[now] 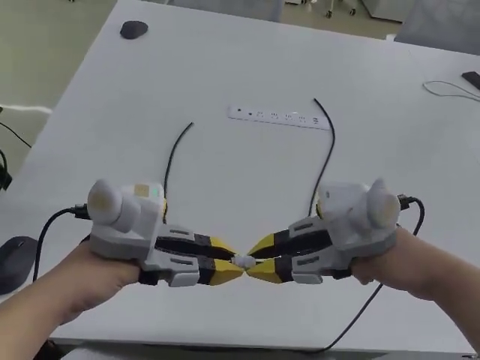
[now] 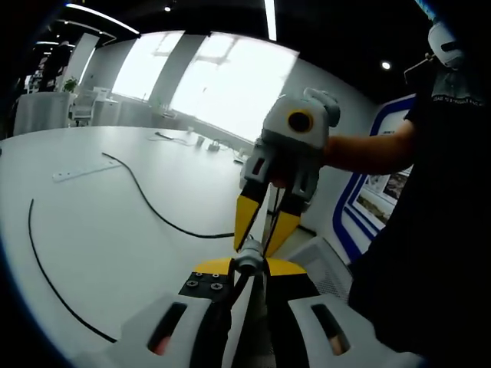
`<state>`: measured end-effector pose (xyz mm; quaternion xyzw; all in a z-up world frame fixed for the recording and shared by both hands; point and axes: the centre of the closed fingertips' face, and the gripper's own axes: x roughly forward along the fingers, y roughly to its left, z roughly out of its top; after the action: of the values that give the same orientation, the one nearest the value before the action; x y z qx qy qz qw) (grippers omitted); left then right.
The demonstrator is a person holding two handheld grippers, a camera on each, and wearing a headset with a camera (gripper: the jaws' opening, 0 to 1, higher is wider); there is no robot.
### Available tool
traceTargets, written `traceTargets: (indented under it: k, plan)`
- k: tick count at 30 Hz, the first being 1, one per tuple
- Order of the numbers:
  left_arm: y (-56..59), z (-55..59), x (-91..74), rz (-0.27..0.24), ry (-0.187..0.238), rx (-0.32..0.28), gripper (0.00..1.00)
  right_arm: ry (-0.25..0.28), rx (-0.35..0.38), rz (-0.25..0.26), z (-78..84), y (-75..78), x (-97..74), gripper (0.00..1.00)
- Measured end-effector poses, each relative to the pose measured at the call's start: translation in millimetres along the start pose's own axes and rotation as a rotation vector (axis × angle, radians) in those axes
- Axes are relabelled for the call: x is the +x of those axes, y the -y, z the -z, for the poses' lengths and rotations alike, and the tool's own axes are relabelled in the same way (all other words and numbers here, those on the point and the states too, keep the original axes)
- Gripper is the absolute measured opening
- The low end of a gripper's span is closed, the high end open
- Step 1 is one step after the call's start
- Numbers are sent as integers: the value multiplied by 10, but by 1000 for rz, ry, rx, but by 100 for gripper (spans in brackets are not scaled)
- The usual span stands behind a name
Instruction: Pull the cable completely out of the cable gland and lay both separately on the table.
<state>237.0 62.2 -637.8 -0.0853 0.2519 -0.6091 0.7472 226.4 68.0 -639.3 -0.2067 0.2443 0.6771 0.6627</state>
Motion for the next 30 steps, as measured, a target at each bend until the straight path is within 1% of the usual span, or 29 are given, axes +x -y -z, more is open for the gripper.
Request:
traceTargets:
  k: [1, 3, 5, 6, 7, 8, 10, 16, 17, 18, 19, 20, 21, 23, 25, 26, 27, 29, 30]
  plan:
    - [-18, 4, -9, -1, 0, -13, 15, -14, -44, 28, -2, 6, 13, 8]
    - [-26, 8, -17, -1, 1, -21, 15, -35, -118, 65, -1, 12, 24, 8]
    - [-27, 0, -22, -6, 6, -26, 15, -58, -169, 114, -1, 27, 27, 8]
    - [-21, -1, -26, -4, 7, -27, 15, -65, -194, 124, -6, 19, 28, 8]
    - [-20, -2, -27, -4, 7, -27, 15, -80, -231, 147, -6, 19, 26, 8]
    - [-13, -11, -26, -3, 10, -27, 15, -85, -246, 162, -11, 25, 22, 8]
    - [-5, -22, -25, -4, 12, -31, 15, -86, -253, 178, -11, 16, 21, 8]
    - [-5, -51, -19, -10, 22, -18, 15, -77, -234, 205, -17, 59, -4, 8]
    - [-3, -55, -19, -12, 23, -15, 15, -74, -200, 208, -16, 76, -3, 8]
    - [0, -62, -17, -15, 24, -5, 15, -82, -156, 210, 6, 76, -3, 9]
    - [-3, -64, -18, -16, 22, -4, 15, -102, -139, 216, 38, 92, -8, 9]
    - [-11, -66, -20, -18, 20, -8, 15, -83, -182, 226, -3, 114, -5, 9]
    - [-17, -78, -22, -18, 23, -6, 15, -79, -178, 230, -10, 122, -5, 10]
    - [-25, -99, -27, -23, 20, 9, 15, -47, -127, 244, -49, 135, -13, 12]
    - [-35, -118, -32, -26, 20, 28, 15, -37, -112, 259, -60, 152, -36, 15]
    - [-41, -126, -34, -28, 21, 35, 15, -35, -108, 268, -62, 159, -47, 14]
    - [-44, -140, -34, -28, 22, 50, 15, -32, -88, 277, -65, 167, -69, 14]
    - [-54, -153, -31, -34, 21, 67, 15, -41, -24, 312, -32, 192, -109, 15]
    - [-51, -159, -28, -35, 19, 73, 15, -45, -34, 322, -31, 205, -120, 13]
